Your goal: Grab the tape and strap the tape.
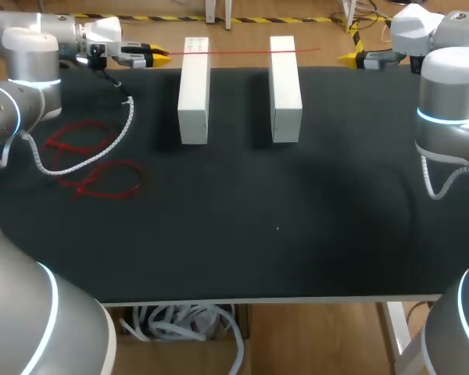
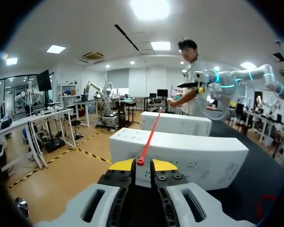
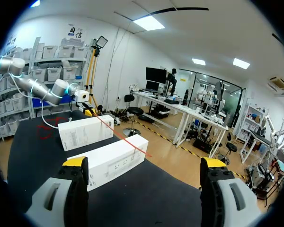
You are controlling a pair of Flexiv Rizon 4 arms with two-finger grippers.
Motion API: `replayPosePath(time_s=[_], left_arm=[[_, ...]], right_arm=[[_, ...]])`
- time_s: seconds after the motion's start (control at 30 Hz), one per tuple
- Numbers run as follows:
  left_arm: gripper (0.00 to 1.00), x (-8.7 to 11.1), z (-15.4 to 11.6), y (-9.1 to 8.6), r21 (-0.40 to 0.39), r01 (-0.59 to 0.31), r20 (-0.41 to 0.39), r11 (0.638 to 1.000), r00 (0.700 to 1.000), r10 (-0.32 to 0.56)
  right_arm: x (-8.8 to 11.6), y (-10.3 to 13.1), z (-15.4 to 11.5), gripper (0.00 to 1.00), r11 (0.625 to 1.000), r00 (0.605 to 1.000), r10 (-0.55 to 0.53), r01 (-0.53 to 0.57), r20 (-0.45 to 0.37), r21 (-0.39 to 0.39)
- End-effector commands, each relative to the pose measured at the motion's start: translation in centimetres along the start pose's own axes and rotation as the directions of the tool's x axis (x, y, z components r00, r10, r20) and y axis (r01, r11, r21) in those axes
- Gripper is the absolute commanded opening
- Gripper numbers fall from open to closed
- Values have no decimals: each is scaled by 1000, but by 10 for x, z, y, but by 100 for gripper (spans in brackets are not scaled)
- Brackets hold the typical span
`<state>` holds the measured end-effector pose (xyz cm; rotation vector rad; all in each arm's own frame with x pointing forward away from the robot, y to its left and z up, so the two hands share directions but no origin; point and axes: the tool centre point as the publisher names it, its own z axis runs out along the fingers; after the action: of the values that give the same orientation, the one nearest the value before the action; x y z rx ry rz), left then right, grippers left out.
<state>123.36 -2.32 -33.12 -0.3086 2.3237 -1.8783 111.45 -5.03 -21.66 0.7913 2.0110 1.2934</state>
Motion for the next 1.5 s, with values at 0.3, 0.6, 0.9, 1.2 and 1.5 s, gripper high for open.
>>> replayPosePath(time_s=[0.3, 0.6, 0.9, 1.2, 1.5], left_arm=[[0, -7, -2, 5, 3, 8, -191, 1000, 981, -7], [0, -2, -2, 5, 6, 5, -200, 1000, 980, -4], [18, -1, -1, 6, -2, 16, -209, 1000, 978, -16], [0, -2, 0, 3, 14, 8, -213, 1000, 977, -5], [15, 0, -4, -1, 9, 0, -214, 1000, 977, 2]], right_arm=[[0, 0, 0, 100, 1000, 1000, 0, 0, 0, 0], [0, 0, 0, 100, 1000, 1000, 0, 0, 0, 0], [0, 0, 0, 100, 1000, 1000, 0, 0, 0, 0], [0, 0, 0, 100, 1000, 1000, 0, 0, 0, 0], [0, 0, 0, 100, 1000, 1000, 0, 0, 0, 0]])
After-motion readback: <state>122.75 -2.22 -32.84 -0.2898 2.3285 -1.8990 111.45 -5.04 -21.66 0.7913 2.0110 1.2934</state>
